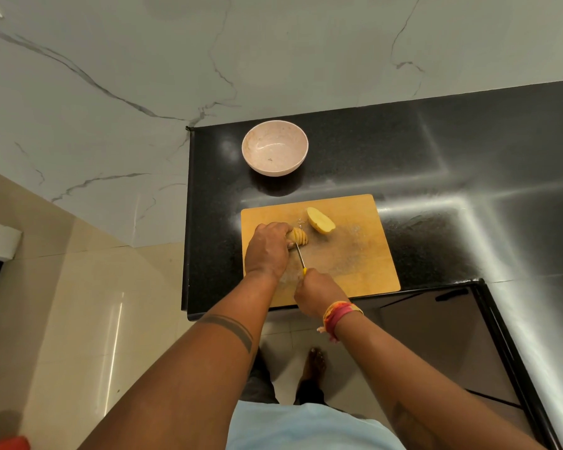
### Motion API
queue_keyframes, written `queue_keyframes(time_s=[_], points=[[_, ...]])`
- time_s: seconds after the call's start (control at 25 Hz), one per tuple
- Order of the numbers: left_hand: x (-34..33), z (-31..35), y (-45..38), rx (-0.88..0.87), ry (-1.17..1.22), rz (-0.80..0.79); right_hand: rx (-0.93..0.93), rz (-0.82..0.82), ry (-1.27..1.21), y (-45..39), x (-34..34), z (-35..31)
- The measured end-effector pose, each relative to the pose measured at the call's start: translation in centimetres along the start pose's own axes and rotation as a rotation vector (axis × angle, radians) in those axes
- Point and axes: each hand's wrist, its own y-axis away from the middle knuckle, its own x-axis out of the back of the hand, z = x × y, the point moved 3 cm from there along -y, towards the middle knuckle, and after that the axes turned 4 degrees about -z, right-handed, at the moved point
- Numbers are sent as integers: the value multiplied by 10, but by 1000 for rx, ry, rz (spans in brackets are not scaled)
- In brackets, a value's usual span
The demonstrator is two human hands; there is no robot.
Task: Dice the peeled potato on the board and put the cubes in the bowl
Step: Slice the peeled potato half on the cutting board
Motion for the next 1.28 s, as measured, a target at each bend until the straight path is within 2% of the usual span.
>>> queue_keyframes(time_s=[0.28,0.4,0.56,0.8,1.0,1.28], points=[[1,-1,3,-20,-23,-25,48,55,9,23,-13,25],[0,-4,5,-20,-23,-22,89,148,-46,28,-3,17],[1,-3,5,-3,-29,-15,143,182,-41,11,12,-11],[-1,-4,3,0,-19,-19,91,112,-25,-9,22,-31],[1,-4,2,-10,-20,-23,121,46,42,-16,32,-51],[0,-4,2,4,-8,-8,104,-9,45,-11,36,-49]])
